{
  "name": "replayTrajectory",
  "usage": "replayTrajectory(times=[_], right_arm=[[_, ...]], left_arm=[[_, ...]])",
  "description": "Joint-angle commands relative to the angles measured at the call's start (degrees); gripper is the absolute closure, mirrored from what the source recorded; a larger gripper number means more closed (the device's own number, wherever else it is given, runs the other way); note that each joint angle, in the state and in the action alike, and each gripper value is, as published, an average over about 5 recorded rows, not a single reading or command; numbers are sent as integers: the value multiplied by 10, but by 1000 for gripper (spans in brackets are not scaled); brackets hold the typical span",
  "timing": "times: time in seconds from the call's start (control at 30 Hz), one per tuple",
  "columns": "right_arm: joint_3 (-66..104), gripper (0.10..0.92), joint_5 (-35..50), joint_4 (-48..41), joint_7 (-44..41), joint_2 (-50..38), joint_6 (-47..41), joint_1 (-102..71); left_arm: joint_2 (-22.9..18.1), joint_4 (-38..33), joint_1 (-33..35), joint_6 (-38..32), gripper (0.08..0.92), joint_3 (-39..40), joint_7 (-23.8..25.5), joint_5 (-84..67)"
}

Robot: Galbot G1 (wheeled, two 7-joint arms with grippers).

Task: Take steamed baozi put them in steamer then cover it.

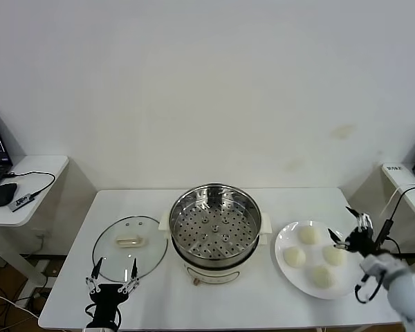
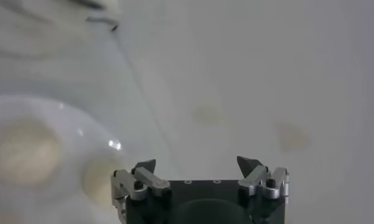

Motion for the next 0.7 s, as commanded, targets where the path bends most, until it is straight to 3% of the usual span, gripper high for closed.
replayTrajectory(times=[0.03,0.3,0.7], right_arm=[[-230,203,-24,-153,-255,-200,-16,237],[-476,203,65,-226,-326,-196,-30,460],[-634,203,74,-317,-350,-116,-26,584]], left_arm=[[0,3,-3,-13,177,-3,-5,34],[2,6,0,-19,177,-15,-7,38],[1,8,-1,-19,177,-25,-5,41]])
